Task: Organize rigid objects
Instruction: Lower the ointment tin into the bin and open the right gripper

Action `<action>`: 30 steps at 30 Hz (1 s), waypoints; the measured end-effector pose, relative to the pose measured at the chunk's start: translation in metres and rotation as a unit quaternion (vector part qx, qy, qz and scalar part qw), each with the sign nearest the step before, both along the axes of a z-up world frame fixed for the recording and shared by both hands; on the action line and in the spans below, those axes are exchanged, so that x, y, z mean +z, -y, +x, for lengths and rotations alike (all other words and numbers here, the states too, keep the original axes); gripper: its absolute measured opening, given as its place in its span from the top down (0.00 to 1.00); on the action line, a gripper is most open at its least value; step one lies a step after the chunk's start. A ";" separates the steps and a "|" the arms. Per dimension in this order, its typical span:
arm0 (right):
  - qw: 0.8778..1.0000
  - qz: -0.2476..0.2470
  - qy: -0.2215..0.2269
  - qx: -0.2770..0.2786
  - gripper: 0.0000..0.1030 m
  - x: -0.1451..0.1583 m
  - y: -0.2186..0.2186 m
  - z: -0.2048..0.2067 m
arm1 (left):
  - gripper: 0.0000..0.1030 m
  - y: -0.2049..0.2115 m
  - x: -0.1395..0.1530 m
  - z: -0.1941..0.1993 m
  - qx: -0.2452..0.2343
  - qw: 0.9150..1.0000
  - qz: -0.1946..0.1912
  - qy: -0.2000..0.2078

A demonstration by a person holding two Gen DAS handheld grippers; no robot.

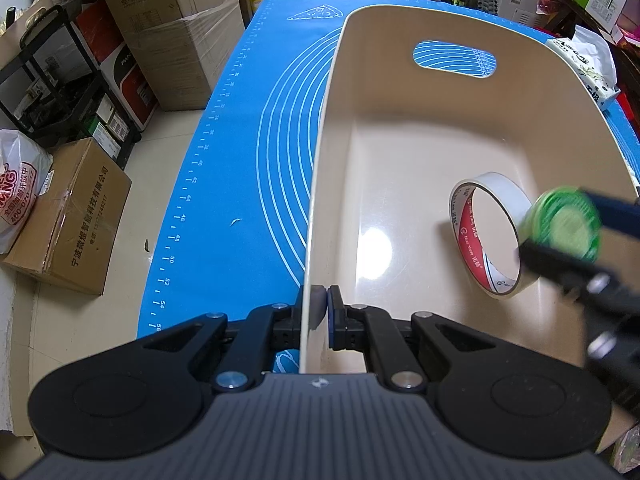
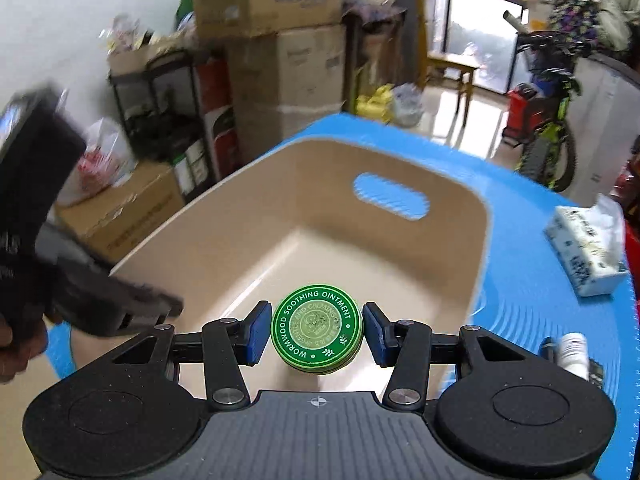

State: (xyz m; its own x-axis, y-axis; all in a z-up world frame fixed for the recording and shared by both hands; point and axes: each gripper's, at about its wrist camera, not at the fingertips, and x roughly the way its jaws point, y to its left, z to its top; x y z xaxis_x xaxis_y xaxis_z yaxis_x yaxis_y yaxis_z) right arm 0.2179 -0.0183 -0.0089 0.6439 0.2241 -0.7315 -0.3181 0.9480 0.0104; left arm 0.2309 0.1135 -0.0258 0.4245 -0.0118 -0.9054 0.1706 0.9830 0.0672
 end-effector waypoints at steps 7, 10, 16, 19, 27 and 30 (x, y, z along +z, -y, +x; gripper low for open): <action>0.998 -0.021 -0.044 0.028 0.47 -0.018 -0.019 0.000 | 0.91 0.001 0.000 0.000 -0.001 1.000 0.001 0.000; 0.997 -0.028 -0.064 0.032 0.47 -0.028 -0.021 0.002 | 0.91 0.002 0.000 0.000 -0.001 1.000 0.002 0.001; 0.996 -0.032 -0.073 0.033 0.40 -0.029 -0.020 0.001 | 0.91 0.004 -0.001 0.000 0.000 1.000 0.005 0.000; 0.997 -0.018 -0.065 0.033 0.35 -0.026 -0.016 -0.001 | 0.91 0.004 -0.001 0.001 0.000 1.000 0.005 0.000; 0.999 0.014 -0.031 0.018 0.17 -0.006 0.001 -0.004 | 0.91 0.004 -0.001 0.001 0.000 1.000 0.005 0.000; 0.999 0.036 -0.025 0.008 0.16 0.003 0.016 -0.006 | 0.91 0.004 0.000 0.000 0.000 1.000 0.005 0.001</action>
State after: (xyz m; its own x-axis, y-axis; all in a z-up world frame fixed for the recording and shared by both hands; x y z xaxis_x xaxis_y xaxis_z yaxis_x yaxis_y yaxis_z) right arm 0.2120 -0.0345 -0.0063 0.6035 0.2880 -0.7435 -0.3311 0.9388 0.0948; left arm 0.2313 0.1092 -0.0258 0.4255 -0.0027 -0.9049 0.1701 0.9824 0.0770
